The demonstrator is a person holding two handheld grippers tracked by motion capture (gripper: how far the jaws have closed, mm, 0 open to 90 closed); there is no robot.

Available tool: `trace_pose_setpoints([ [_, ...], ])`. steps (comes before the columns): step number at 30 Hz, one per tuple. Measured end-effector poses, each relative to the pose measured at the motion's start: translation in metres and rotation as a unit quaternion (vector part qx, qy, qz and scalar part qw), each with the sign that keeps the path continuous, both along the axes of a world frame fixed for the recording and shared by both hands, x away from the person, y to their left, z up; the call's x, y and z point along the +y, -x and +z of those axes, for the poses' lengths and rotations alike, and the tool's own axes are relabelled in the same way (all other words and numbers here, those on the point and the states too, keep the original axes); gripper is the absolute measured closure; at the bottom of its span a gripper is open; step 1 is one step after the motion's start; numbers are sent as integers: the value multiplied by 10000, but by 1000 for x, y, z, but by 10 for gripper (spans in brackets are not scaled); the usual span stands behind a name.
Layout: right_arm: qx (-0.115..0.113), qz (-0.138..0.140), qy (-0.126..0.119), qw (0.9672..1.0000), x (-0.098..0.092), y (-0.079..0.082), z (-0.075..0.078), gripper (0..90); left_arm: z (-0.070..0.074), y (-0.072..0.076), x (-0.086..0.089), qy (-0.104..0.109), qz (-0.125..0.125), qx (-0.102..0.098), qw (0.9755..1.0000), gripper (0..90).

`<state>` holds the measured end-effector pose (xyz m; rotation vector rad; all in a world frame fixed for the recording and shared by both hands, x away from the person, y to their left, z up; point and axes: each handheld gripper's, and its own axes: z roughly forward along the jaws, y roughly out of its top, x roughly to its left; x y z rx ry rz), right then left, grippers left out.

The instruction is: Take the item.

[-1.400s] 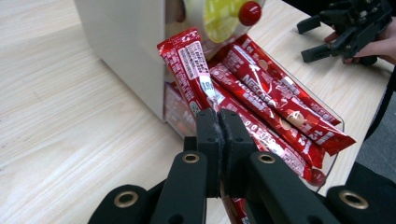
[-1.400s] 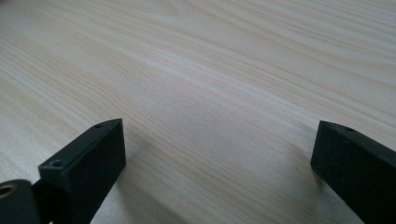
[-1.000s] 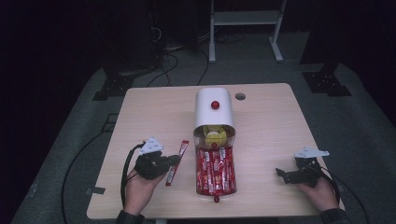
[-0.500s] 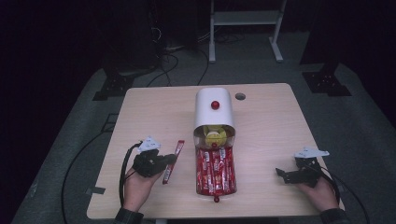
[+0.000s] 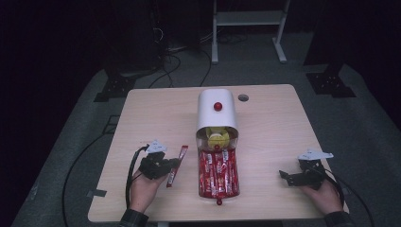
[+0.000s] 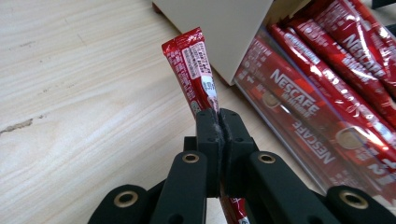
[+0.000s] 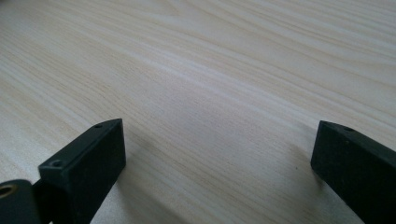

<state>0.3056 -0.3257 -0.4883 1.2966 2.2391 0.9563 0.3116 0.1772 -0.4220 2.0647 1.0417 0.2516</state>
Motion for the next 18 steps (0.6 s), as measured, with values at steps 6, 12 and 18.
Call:
trace_pose_setpoints([
  [6, 1, -4, -8, 10000, 0, 0, 0, 24, -12, -5, -4, -90, -12, 130, 9999, 880],
  [12, 4, -5, -8, 10000, 0, 0, 0, 24, -24, -11, -7, -216, 37, 290, 9993, 878],
  [18, 4, -5, -9, 10000, 0, 0, 0, 24, -31, -13, -8, -299, 20, 388, 9988, 875],
])
